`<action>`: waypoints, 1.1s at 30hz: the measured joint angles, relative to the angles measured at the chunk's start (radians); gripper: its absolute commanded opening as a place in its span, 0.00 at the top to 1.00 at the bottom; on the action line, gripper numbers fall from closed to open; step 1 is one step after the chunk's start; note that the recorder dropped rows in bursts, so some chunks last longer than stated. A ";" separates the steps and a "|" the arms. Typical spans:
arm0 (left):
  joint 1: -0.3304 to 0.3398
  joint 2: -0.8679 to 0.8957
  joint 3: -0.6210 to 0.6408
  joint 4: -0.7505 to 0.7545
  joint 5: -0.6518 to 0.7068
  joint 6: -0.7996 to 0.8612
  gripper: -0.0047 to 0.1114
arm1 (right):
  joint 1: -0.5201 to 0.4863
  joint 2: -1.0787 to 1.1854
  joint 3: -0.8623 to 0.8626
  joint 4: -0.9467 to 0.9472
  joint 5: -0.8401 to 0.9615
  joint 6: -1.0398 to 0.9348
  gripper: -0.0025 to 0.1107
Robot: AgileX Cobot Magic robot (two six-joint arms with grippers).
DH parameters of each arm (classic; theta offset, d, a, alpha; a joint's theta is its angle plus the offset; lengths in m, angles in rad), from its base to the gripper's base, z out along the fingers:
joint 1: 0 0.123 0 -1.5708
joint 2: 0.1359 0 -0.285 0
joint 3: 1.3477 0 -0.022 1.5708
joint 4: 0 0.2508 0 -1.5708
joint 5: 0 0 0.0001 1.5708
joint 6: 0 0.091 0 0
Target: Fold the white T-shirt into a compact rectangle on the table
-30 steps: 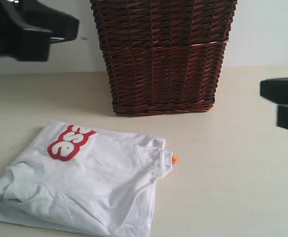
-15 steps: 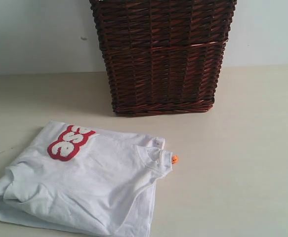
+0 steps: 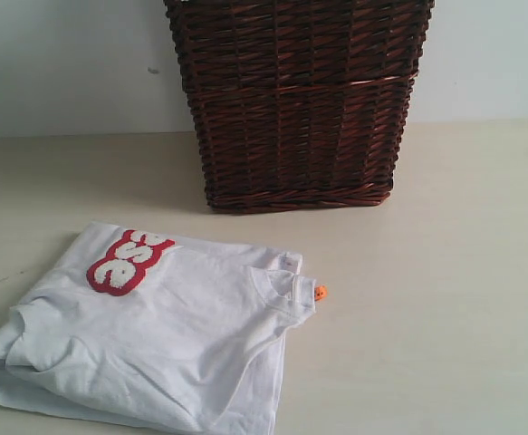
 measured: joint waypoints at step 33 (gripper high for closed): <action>0.000 0.000 0.000 0.026 0.003 0.002 0.96 | -0.040 0.000 0.147 0.056 -0.056 0.014 0.98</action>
